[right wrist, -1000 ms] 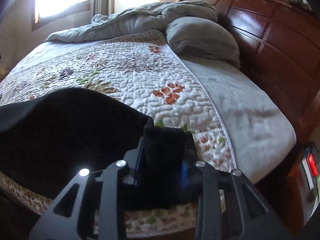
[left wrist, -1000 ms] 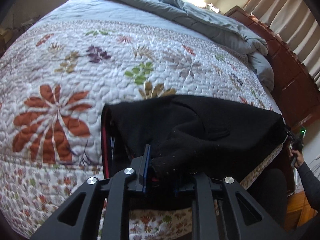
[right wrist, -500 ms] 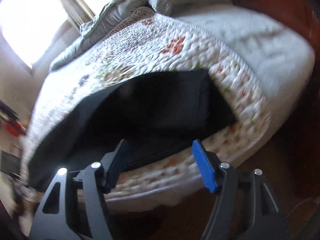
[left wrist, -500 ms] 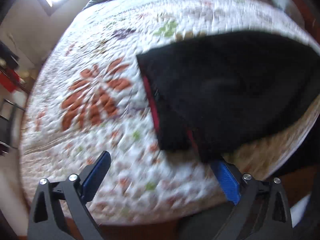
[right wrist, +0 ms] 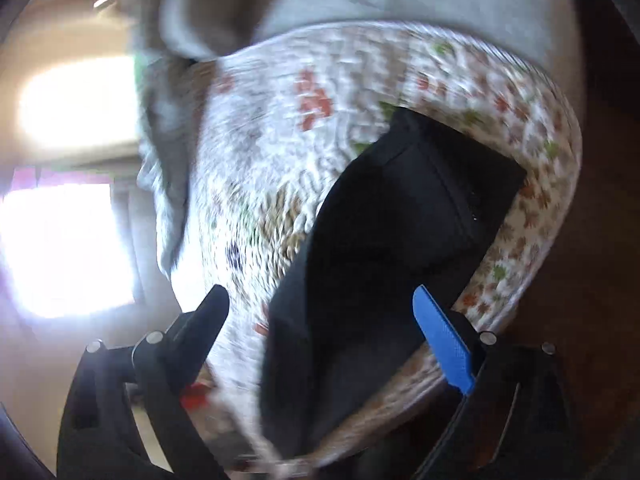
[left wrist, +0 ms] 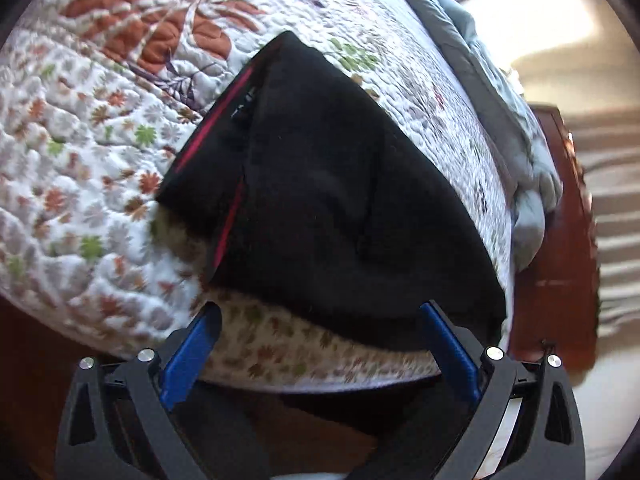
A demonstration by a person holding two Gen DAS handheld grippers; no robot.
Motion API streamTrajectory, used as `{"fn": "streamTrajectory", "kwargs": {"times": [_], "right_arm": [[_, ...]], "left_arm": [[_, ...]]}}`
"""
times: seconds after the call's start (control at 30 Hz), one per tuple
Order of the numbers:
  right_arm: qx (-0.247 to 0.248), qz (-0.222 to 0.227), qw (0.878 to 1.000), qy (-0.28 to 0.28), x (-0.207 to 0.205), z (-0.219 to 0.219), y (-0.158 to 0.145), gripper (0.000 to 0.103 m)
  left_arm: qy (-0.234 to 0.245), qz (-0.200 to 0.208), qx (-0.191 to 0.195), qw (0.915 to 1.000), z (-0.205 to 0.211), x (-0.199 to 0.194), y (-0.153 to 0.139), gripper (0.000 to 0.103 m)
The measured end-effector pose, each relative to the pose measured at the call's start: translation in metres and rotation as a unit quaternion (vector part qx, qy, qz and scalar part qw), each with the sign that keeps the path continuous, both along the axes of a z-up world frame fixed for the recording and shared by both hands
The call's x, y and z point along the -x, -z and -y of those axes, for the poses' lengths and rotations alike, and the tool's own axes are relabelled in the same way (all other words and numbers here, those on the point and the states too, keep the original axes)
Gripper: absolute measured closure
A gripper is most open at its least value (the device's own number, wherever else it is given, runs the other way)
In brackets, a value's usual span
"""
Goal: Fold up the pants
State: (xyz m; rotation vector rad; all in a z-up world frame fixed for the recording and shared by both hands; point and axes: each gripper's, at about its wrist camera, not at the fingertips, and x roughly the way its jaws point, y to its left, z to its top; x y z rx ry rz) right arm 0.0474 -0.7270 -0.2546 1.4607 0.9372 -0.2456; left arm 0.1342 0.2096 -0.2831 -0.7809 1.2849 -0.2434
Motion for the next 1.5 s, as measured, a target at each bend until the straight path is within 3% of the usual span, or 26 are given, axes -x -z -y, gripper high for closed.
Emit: {"fn": "streamTrajectory", "kwargs": {"times": [0.07, 0.17, 0.33, 0.37, 0.43, 0.47, 0.57, 0.6, 0.63, 0.7, 0.77, 0.83, 0.9, 0.97, 1.03, 1.07, 1.13, 1.17, 1.2, 1.33, 1.4, 1.5], "right_arm": [[-0.018, -0.051, 0.999, -0.002, -0.017, 0.011, 0.004, 0.010], [-0.041, -0.097, 0.994, -0.026, -0.045, 0.016, 0.018, 0.010], [-0.074, -0.141, 0.987, -0.017, -0.078, 0.010, 0.052, 0.011], [-0.077, -0.146, 0.986, -0.015, -0.084, 0.008, 0.060, 0.018], [-0.075, -0.152, 0.985, -0.013, -0.090, 0.005, 0.071, 0.058], [-0.073, -0.148, 0.986, -0.016, -0.093, 0.004, 0.072, 0.100], [0.008, -0.111, 0.992, -0.053, -0.103, -0.004, 0.038, 0.098], [0.046, -0.080, 0.993, -0.067, -0.104, -0.009, 0.013, 0.098], [0.087, -0.018, 0.992, -0.085, -0.100, -0.019, -0.025, 0.099], [0.135, 0.063, 0.984, -0.100, -0.081, -0.035, -0.071, 0.099], [0.174, 0.102, 0.975, -0.090, -0.045, -0.046, -0.089, 0.099], [0.169, 0.110, 0.977, -0.074, -0.012, -0.048, -0.060, 0.098], [0.151, 0.066, 0.984, -0.071, 0.002, -0.045, -0.004, 0.098], [0.132, 0.033, 0.988, -0.069, 0.003, -0.049, 0.038, 0.095], [0.111, 0.035, 0.992, -0.052, 0.017, -0.047, 0.066, 0.092], [0.099, 0.049, 0.993, -0.038, 0.024, -0.045, 0.071, 0.090], [0.109, 0.069, 0.991, -0.025, 0.034, -0.041, 0.066, 0.071], [0.121, 0.074, 0.990, -0.024, 0.035, -0.039, 0.060, 0.054], [0.134, 0.077, 0.988, -0.025, 0.034, -0.038, 0.055, 0.047], [0.141, 0.073, 0.987, -0.021, 0.025, -0.022, 0.045, 0.045], [0.137, 0.041, 0.990, -0.013, 0.022, -0.017, 0.050, 0.048], [0.125, 0.054, 0.991, 0.009, 0.028, -0.004, 0.055, 0.049]], "left_arm": [[-0.006, -0.016, 0.002, 0.9999, 0.002, -0.007, 0.006, 0.009], [0.009, -0.047, -0.002, 0.9988, 0.008, -0.015, 0.016, 0.060], [0.010, -0.061, -0.021, 0.9979, 0.015, -0.021, 0.025, 0.072], [0.007, -0.061, -0.021, 0.9979, 0.015, -0.022, 0.026, 0.074], [0.002, -0.063, -0.020, 0.9978, 0.015, -0.024, 0.028, 0.077], [-0.001, -0.064, -0.019, 0.9978, 0.016, -0.024, 0.028, 0.078], [-0.011, -0.061, -0.010, 0.9980, 0.006, -0.021, 0.024, 0.083], [-0.014, -0.059, -0.006, 0.9981, 0.005, -0.019, 0.021, 0.085], [-0.016, -0.055, -0.001, 0.9984, 0.005, -0.018, 0.017, 0.085], [-0.019, -0.035, 0.003, 0.9992, 0.003, -0.021, 0.001, 0.091], [-0.023, -0.012, 0.004, 0.9996, -0.003, -0.025, -0.017, 0.095], [-0.022, 0.014, 0.002, 0.9997, -0.013, -0.032, -0.037, 0.095], [-0.006, 0.018, -0.004, 0.9998, -0.018, -0.037, -0.040, 0.095], [0.011, 0.008, -0.020, 0.9997, -0.016, -0.042, -0.028, 0.095], [0.016, -0.015, -0.031, 0.9993, -0.016, -0.040, -0.009, 0.095], [0.013, -0.016, -0.023, 0.9995, -0.014, -0.038, -0.004, 0.096], [0.006, 0.001, -0.005, 1.0000, -0.019, -0.030, -0.002, 0.095], [0.007, 0.006, -0.002, 1.0000, -0.018, -0.028, -0.002, 0.095], [0.010, 0.011, -0.004, 0.9999, -0.018, -0.025, -0.003, 0.095], [0.016, 0.016, -0.022, 0.9995, -0.012, -0.024, -0.003, 0.095], [0.011, 0.015, -0.021, 0.9996, -0.004, -0.035, -0.003, 0.095], [0.010, 0.024, -0.024, 0.9994, -0.005, -0.036, -0.005, 0.095]]}}
